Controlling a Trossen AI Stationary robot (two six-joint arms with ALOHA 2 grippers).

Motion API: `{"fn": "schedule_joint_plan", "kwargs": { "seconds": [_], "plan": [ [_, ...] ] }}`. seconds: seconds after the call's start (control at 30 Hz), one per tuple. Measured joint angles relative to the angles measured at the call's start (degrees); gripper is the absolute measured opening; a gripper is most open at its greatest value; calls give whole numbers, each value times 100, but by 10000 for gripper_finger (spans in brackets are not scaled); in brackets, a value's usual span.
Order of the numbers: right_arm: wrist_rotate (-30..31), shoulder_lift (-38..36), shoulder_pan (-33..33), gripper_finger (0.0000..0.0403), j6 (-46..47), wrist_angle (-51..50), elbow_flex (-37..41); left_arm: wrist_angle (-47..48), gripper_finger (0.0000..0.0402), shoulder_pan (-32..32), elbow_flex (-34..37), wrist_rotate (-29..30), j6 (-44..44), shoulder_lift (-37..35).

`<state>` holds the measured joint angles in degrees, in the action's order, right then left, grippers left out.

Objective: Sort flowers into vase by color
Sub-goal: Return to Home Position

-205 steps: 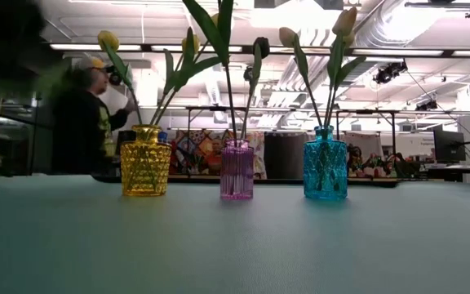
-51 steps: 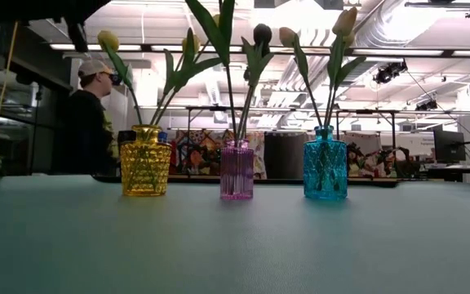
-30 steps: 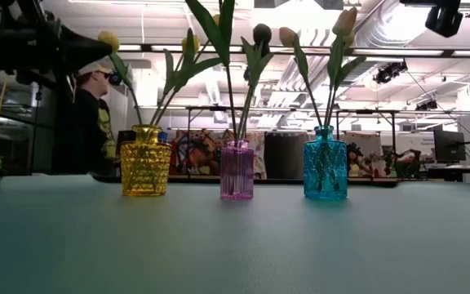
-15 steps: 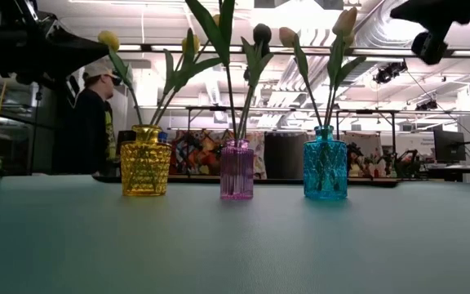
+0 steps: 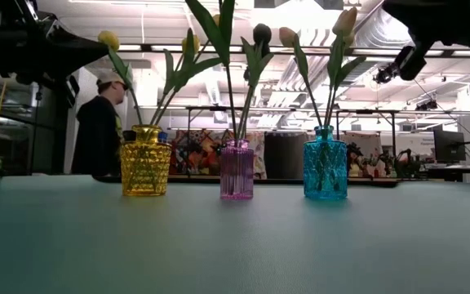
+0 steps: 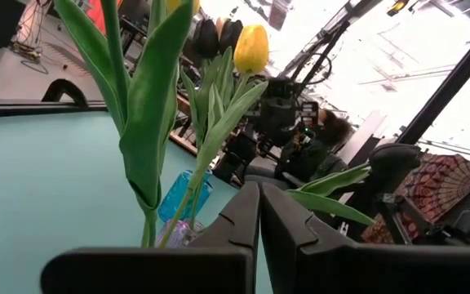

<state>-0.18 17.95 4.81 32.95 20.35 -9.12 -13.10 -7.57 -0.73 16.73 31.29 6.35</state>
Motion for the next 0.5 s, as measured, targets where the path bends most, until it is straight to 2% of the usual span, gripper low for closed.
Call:
{"fn": "schedule_joint_plan", "kwargs": {
  "seconds": [0.3,0.5],
  "plan": [
    [746,0,681,0,-312,608,638,0,0,0,-2,0,2,0],
    [857,-1,810,0,-344,526,854,0,0,-1,-2,0,2,-1]
  ]
}}
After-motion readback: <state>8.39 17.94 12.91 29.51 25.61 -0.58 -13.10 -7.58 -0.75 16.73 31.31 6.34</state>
